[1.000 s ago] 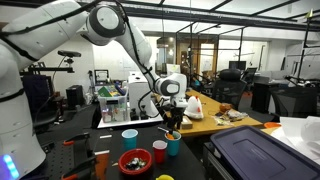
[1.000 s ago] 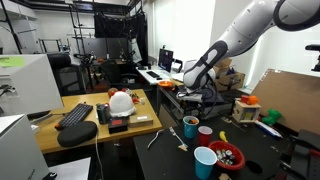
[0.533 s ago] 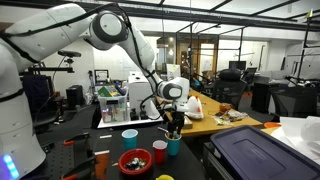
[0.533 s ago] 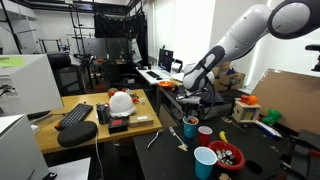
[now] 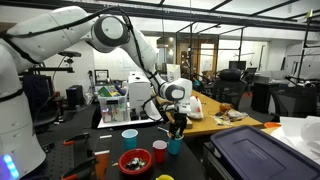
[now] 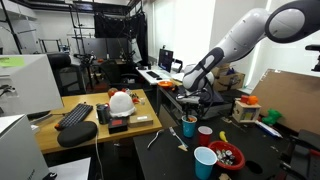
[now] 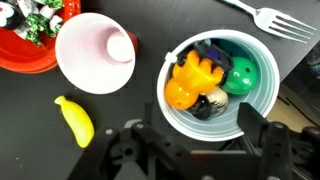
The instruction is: Take the orange object out of the blue cup and place it inside the red bowl
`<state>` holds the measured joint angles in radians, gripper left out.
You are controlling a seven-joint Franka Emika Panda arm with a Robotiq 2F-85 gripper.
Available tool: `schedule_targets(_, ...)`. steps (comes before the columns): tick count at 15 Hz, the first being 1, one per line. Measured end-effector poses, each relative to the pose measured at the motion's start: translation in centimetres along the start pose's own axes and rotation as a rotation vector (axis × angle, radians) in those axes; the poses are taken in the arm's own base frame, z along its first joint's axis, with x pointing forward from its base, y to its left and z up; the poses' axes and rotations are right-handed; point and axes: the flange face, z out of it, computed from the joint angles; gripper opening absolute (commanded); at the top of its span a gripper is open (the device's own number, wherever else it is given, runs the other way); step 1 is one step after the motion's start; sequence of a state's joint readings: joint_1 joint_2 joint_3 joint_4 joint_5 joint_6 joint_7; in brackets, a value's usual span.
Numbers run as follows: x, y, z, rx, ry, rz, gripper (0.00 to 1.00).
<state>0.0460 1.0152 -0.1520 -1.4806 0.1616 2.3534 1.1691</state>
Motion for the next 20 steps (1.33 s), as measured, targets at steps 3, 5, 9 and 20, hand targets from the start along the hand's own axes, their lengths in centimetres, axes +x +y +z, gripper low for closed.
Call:
schedule_targets(3, -0.07, -0.13, -0.12, 0.004, -0.002, -0.001, 0.92)
schedule_targets(5, -0.15, -0.16, -0.13, 0.004, -0.003, -0.002, 0.71)
schedule_targets(9, -0.18, -0.21, -0.27, 0.007, -0.003, -0.004, 0.88)
schedule_targets(20, -0.34, -0.14, -0.32, 0.001, -0.008, -0.011, 0.68)
